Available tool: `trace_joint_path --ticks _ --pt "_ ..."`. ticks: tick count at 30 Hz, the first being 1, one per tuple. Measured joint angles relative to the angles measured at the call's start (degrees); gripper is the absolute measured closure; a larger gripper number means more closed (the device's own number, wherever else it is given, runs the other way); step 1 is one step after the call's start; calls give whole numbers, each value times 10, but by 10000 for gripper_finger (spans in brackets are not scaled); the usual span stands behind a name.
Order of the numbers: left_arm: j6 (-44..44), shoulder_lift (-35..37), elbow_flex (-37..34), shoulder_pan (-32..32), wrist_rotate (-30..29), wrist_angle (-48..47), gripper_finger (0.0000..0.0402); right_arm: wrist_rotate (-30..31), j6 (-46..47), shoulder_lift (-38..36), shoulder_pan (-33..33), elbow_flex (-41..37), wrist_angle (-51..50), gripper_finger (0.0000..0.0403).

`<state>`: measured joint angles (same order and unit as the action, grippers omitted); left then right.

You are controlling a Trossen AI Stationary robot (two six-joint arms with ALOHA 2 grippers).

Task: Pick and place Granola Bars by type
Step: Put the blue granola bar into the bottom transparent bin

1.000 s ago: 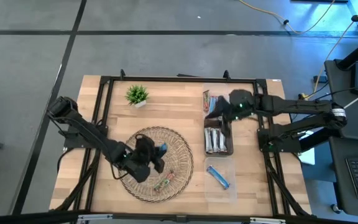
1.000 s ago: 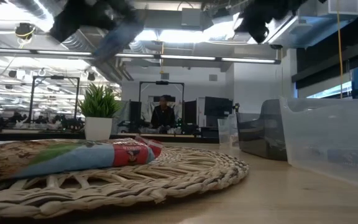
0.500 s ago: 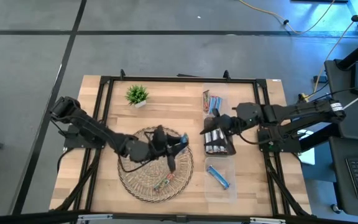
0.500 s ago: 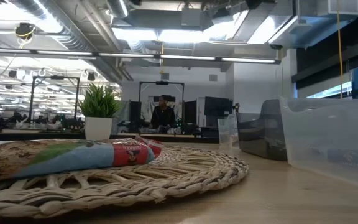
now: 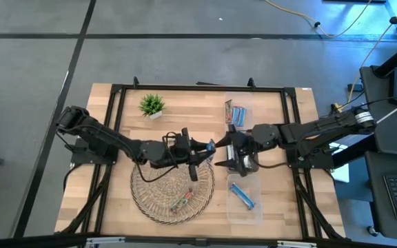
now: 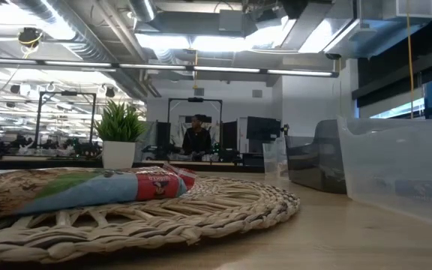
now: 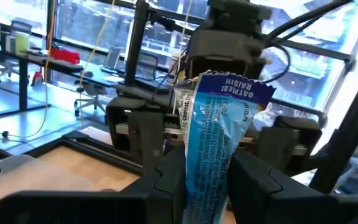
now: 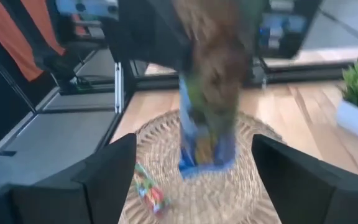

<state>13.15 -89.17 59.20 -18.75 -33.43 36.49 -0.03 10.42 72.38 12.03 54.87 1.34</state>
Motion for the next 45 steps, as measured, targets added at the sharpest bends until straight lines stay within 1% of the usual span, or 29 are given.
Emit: trace_joint_path --ticks 4,8,12,15,19,24,27,29,34,38,41,43,45 --pt "-17 0 0 4 14 14 311 9 1 17 2 0 53 84" --pt "-19 0 0 9 78 27 311 18 14 33 2 0 96 84" --pt "-20 0 0 9 91 27 311 16 18 43 2 0 113 98" --pt "-20 0 0 9 91 28 311 15 41 43 2 0 110 130" --pt "-20 0 0 9 90 27 311 13 45 43 2 0 109 190" --pt "-20 0 0 9 91 26 311 -16 48 43 2 0 109 260" --pt "-31 0 0 9 91 25 306 -17 59 43 2 0 109 289" --pt "-35 0 0 7 90 25 294 -17 60 43 2 0 109 302" --pt "-56 0 0 2 90 24 245 -17 61 43 2 0 108 311" --pt "-87 6 0 -4 70 11 208 -16 66 41 2 0 101 312" --pt "-97 27 0 -12 47 -44 195 -16 85 30 2 0 74 312" --pt "-70 45 0 -16 30 -93 193 -16 107 17 2 0 38 313" --pt "-39 64 0 -22 27 -151 192 -16 151 3 2 0 -14 313"
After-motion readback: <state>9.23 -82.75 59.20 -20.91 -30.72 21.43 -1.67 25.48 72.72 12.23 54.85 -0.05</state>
